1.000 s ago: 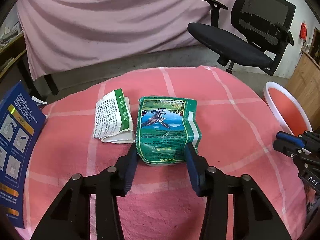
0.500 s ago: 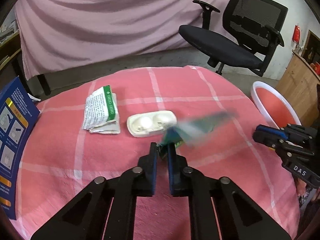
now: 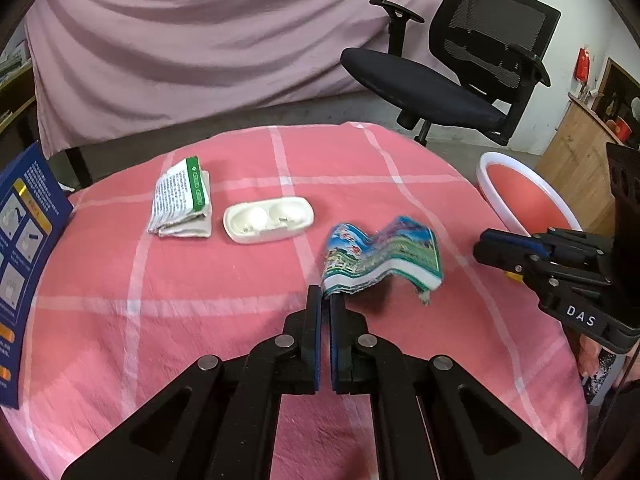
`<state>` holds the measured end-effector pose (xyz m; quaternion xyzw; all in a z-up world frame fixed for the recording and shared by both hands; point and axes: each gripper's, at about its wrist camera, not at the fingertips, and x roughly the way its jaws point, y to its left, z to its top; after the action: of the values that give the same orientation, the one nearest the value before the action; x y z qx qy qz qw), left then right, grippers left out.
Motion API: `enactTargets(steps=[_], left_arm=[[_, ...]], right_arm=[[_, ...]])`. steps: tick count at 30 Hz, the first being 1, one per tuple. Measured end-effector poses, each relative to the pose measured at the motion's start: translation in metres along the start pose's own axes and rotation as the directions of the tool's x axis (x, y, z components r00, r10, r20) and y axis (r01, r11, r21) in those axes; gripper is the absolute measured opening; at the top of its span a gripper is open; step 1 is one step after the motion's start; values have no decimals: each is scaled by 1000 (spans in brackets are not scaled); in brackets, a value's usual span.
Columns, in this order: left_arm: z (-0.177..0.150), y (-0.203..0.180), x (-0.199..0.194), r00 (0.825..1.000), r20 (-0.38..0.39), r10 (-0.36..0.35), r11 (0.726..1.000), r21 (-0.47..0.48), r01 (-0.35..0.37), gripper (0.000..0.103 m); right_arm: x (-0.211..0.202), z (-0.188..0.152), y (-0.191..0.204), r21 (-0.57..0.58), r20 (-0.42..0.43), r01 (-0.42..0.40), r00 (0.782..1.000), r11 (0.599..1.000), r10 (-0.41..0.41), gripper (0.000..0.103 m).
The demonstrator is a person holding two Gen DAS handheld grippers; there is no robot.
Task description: Collect trash
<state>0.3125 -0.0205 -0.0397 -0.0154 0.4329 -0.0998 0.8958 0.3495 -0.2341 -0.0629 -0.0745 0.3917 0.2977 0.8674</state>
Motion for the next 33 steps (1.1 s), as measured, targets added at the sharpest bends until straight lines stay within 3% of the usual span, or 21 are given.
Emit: enactTargets(steps=[10, 12, 14, 16, 19, 23, 27, 33], left_arm=[[-8, -3, -13, 999, 2, -40, 999, 7, 40, 3], [-8, -3, -14, 999, 4, -40, 999, 12, 40, 9], [-8, -3, -16, 999, 10, -39, 999, 17, 38, 31], [-8, -3, -20, 999, 34, -42, 999, 27, 41, 37], [-7, -6, -21, 998, 48, -50, 997, 55, 48, 38], [-2, -11, -17, 997, 52, -64, 993, 98, 58, 50], [-1, -14, -15, 995, 61, -83, 986, 151, 73, 52], [-2, -20, -7, 993, 33, -114, 981, 160, 107, 53]], right_arm=[[-1, 0, 0, 0, 6, 18, 1000, 1000, -18, 11], [-2, -1, -1, -6, 7, 31, 999, 999, -31, 11], [-2, -1, -1, -5, 8, 32, 999, 999, -32, 11], [-2, -1, -2, -6, 9, 34, 999, 999, -34, 11], [-2, -2, -3, -3, 12, 41, 999, 999, -41, 11], [-3, -4, -7, 4, 14, 41, 999, 999, -41, 12], [-6, -6, -12, 13, 17, 50, 999, 999, -50, 31], [-9, -9, -22, 42, 14, 36, 999, 998, -37, 31]])
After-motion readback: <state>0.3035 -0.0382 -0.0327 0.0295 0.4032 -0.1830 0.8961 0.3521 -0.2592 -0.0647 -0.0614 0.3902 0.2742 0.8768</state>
